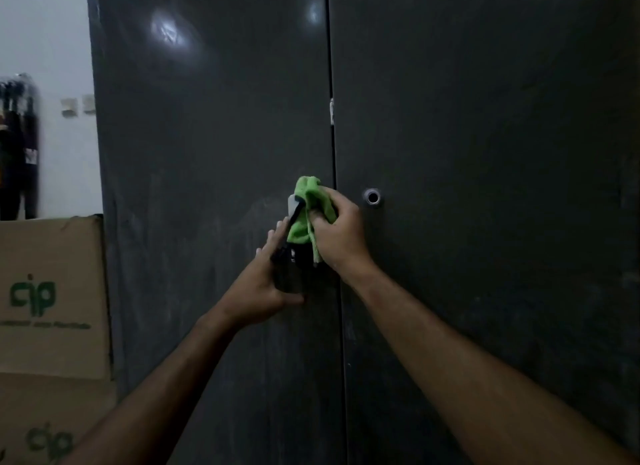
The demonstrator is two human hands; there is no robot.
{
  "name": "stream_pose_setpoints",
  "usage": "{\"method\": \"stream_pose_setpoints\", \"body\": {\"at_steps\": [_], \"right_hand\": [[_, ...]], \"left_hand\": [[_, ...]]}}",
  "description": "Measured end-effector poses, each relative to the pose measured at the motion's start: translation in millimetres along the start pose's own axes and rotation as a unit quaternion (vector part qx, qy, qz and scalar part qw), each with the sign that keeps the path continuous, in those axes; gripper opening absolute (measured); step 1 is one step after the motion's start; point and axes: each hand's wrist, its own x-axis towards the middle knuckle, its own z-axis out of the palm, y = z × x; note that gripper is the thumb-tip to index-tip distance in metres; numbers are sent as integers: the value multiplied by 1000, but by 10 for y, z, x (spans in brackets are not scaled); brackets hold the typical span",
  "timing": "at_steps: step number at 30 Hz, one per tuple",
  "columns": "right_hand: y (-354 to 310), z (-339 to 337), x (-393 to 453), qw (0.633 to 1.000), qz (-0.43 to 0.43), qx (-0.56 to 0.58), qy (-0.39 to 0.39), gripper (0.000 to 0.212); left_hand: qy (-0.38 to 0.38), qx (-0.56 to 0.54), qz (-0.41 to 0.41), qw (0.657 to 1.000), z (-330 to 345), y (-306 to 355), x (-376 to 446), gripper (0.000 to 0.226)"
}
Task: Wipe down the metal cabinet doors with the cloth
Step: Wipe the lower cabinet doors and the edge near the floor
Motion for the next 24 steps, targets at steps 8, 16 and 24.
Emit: {"method": "stream_pose_setpoints", "body": {"at_steps": [8, 16, 24], "right_hand": [[244, -227, -353, 891, -258, -334, -168, 59], [43, -146, -135, 876, -250, -398, -111, 52], [-126, -230, -24, 838, -260, -463, -125, 49]], "left_hand": [[92, -442, -152, 879, -40, 198, 134, 57], [122, -511, -181, 832, -95, 132, 185, 77], [122, -500, -175, 839, -116, 76, 199, 82]]}}
